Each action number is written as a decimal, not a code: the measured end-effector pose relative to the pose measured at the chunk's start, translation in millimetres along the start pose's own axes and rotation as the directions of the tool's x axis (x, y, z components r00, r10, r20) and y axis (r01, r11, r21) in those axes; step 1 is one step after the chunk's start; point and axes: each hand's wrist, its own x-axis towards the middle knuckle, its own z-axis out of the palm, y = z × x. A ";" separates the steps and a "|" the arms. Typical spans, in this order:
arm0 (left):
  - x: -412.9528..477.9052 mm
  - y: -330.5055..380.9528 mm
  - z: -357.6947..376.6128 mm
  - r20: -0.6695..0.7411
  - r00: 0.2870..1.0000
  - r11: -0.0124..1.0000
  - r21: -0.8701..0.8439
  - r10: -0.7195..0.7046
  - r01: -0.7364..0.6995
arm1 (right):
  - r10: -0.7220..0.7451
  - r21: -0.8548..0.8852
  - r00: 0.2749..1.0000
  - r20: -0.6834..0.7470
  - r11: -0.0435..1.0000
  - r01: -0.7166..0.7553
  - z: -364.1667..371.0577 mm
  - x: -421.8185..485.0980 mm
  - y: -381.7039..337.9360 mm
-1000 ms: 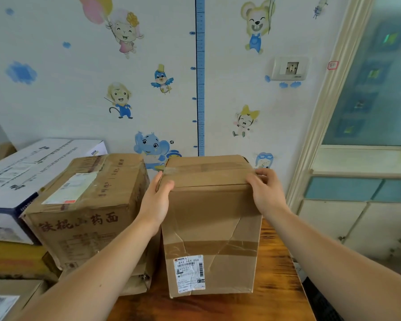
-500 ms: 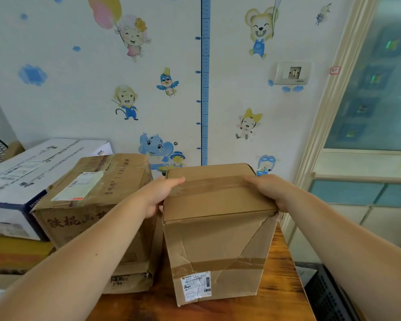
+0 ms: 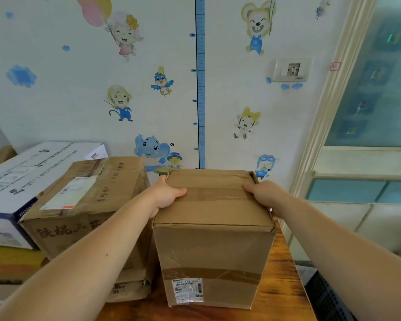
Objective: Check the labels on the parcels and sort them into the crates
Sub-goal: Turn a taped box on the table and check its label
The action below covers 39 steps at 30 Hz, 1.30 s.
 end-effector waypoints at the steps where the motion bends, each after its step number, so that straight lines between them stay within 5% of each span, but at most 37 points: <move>1: 0.2 0.2 0.2 0.000 1.000 1.000 0.005 0.004 -0.004 | -0.006 -0.014 1.000 -0.009 1.000 0.006 0.3 1.4 0.2; 18: 12.0 -6.6 -4.4 0.025 1.000 0.998 0.056 -0.013 0.011 | -0.009 -0.034 1.000 -0.018 0.999 0.008 0.3 4.9 3.1; 25: 1.3 -8.0 -7.6 0.080 0.996 0.997 -0.068 -0.031 0.037 | 0.010 0.104 0.998 0.057 0.994 -0.016 -6.3 -7.1 7.5; 35: -7.8 -9.1 -4.3 0.073 0.997 0.996 -0.088 -0.006 0.012 | 0.002 -0.020 1.000 0.005 1.000 -0.002 -2.3 -12.3 7.5; 39: -12.7 -7.7 -5.6 0.085 0.996 0.994 -0.106 -0.019 0.028 | 0.017 0.052 0.999 0.029 0.998 -0.019 -5.3 -20.5 5.3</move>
